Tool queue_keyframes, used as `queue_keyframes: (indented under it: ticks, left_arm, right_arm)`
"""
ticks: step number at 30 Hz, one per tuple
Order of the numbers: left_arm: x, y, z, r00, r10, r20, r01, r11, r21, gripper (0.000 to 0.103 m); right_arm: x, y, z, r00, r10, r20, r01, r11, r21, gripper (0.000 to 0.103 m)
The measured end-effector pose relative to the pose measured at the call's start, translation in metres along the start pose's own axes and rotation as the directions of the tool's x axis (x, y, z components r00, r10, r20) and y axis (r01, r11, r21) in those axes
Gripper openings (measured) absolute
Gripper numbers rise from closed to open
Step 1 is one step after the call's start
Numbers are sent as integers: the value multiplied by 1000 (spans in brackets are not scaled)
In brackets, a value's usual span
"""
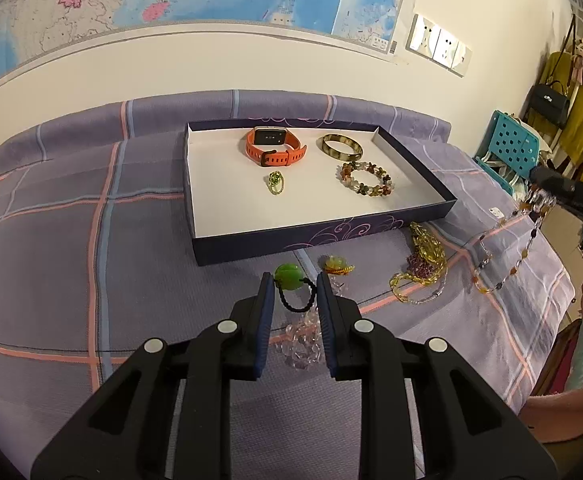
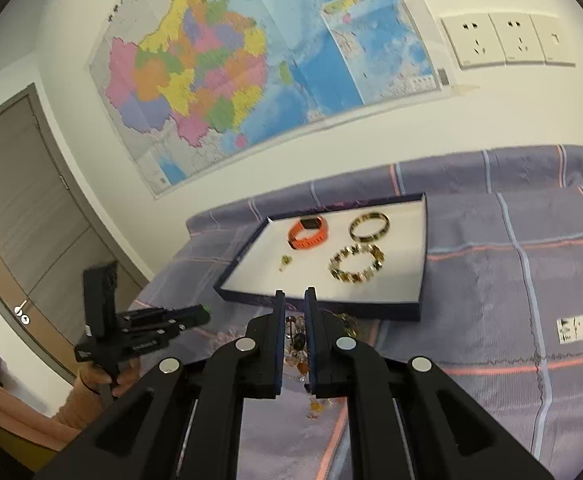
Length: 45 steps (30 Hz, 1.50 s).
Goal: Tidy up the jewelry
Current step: 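Lift the crystal necklace high with the right tool, then hold the necklace hanging over the box lid with the right tool while the left tool holds the hair tie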
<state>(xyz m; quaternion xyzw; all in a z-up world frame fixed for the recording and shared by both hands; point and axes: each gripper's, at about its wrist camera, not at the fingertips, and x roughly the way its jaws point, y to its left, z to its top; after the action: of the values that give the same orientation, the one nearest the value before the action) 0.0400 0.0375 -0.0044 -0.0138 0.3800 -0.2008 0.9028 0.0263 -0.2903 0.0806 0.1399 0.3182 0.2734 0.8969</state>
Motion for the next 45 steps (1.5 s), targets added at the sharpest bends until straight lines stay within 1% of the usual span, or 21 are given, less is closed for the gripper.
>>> queue_keyframes:
  ticks: [7,9,11,14,16,17,19,20,21,24,25,26,27,29,30,31,33,35,38,41,45]
  left_arm:
    - [1,0,-2,1000,-6,-5,6,1000,-2,22]
    - [1,0,-2,1000,-10,-6,10,1000,-2,22]
    - [2,-2,-2,1000,-14,-6,14,1000,1,22]
    - [3,-5,-3,1000,-23,-8,23,1000,10,22]
    - [4,-8,-3,1000,-29,-9,29,999,16,22]
    - [4,-10,-3,999,-33,-10,33,999,20,22]
    - [5,-12,-4,999,-37,-12,37,999,24,22]
    - [5,-14,-4,999,-39,-14,39,999,26,22]
    - [6,-14,-4,999,-39,-15,40,999,27,22]
    - [7,-16,-5,999,-40,-23,41,999,29,22]
    - [8,-17,-6,999,-40,-26,41,999,29,22]
    - [8,-17,-6,999,-42,-30,43,999,28,22]
    - [9,-17,-6,999,-42,-32,43,999,27,22]
    - [11,-17,-7,998,-43,-38,44,999,22,22]
    - [11,-17,-7,998,-44,-39,45,999,19,22]
    - [12,-17,-7,998,-45,-41,46,999,18,22]
    - [14,-17,-8,998,-46,-45,46,999,16,22]
    - [15,-16,-8,998,-47,-48,48,999,13,22]
    - [16,-15,-9,998,-48,-51,48,999,12,22]
    - [18,-15,-9,997,-49,-54,50,999,8,22]
    - [17,-17,-8,997,-55,-50,55,998,10,22]
  right_arm:
    - [-19,-8,7,998,12,61,-14,999,31,7]
    - [-26,-13,7,997,23,79,-26,999,48,0]
    - [-33,-15,8,994,37,99,-44,997,62,0]
    - [-42,-17,11,993,12,119,-17,999,46,0]
    - [-37,-19,8,996,-21,81,19,999,37,0]
    - [-30,-19,5,996,-72,49,71,997,21,4]
    - [-8,-22,-9,991,-117,-68,116,993,-15,21]
    - [3,-24,-17,983,-151,-105,148,988,-32,40]
    - [20,-25,-30,965,-199,-172,188,979,-77,47]
    - [51,-36,-54,921,-266,-284,247,964,-99,54]
    - [57,-38,-60,916,-271,-296,251,962,-104,57]
    - [59,-36,-62,910,-317,-269,287,947,-146,65]
    - [65,-36,-66,888,-369,-274,326,926,-191,62]
    - [69,-33,-69,870,-424,-251,363,896,-256,52]
    - [68,-33,-67,876,-409,-254,350,903,-249,34]
    - [67,-33,-67,878,-406,-254,346,905,-248,24]
    - [62,-38,-65,869,-430,-245,374,894,-245,20]
    - [49,-49,-62,878,-420,-230,386,905,-177,12]
    - [20,-69,-54,890,-420,-179,417,907,-57,11]
    - [5,-75,-48,926,-347,-148,353,935,20,11]
    - [-8,-61,-34,963,-256,-84,259,965,35,11]
